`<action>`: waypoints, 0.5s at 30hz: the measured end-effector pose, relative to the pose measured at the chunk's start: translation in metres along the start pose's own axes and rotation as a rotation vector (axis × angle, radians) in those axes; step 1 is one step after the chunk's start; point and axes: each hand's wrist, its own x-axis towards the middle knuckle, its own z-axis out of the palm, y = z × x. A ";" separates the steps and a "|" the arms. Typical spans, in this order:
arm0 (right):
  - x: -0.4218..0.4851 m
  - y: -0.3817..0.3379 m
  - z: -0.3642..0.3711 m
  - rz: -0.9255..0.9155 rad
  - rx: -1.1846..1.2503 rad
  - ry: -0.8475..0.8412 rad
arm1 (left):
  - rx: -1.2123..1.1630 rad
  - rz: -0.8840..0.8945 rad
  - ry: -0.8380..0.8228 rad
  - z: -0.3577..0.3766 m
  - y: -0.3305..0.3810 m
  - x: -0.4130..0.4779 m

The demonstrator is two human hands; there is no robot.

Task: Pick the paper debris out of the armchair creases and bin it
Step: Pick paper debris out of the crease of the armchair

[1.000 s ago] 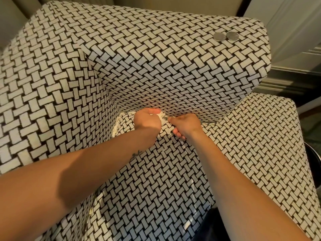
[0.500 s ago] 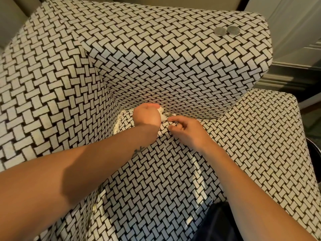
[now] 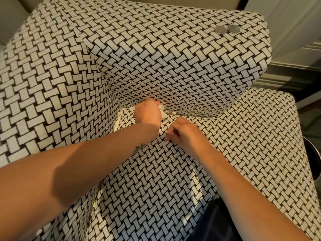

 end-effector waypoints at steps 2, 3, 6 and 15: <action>-0.003 -0.002 -0.003 -0.023 -0.031 -0.012 | 0.010 -0.015 -0.027 0.000 0.000 0.000; -0.005 -0.003 -0.004 -0.022 -0.048 -0.025 | 0.014 -0.036 -0.047 0.000 -0.001 -0.001; -0.011 -0.004 -0.002 -0.062 -0.068 -0.047 | 0.017 -0.076 -0.111 0.000 -0.001 -0.002; -0.023 -0.017 -0.001 0.015 -0.197 0.005 | 0.045 -0.063 -0.259 0.000 -0.001 -0.011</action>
